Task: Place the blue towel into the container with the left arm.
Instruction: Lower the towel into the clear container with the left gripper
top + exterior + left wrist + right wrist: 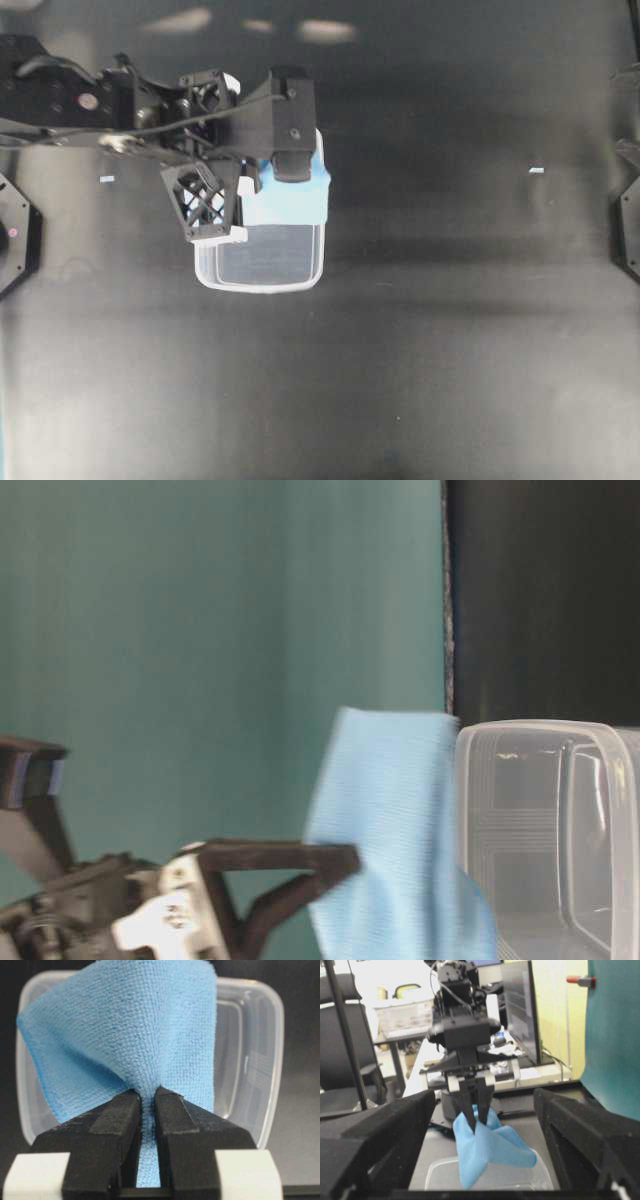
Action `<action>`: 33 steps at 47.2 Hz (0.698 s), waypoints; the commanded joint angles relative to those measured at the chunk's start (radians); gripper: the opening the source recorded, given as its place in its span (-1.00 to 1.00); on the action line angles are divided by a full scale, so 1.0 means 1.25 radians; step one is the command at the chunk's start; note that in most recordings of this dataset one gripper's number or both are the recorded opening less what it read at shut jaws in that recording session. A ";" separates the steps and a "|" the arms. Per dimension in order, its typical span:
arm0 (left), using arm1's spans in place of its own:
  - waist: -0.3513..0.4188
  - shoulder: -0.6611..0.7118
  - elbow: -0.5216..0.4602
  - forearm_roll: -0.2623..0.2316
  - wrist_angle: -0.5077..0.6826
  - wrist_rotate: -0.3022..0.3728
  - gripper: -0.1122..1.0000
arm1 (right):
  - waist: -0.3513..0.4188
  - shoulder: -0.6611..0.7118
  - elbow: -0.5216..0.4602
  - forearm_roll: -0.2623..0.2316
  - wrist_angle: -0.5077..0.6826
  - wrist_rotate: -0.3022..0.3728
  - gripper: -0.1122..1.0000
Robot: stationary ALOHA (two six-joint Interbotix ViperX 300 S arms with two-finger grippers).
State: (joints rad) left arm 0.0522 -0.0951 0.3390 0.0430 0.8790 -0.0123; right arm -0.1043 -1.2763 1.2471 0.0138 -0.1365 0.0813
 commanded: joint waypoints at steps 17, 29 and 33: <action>0.012 0.015 0.048 0.002 -0.096 -0.018 -0.22 | 0.001 0.011 -0.010 0.001 0.054 0.001 0.58; 0.007 -0.037 0.023 0.002 -0.102 -0.038 0.81 | 0.000 0.010 -0.001 0.002 0.053 0.000 0.58; 0.002 -0.088 0.022 0.002 -0.109 -0.040 0.69 | 0.000 0.010 0.000 0.001 0.050 0.000 0.58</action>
State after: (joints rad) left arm 0.0644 -0.1258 0.3942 0.0430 0.7563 -0.0614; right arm -0.1043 -1.2747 1.2533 0.0123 -0.0644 0.0813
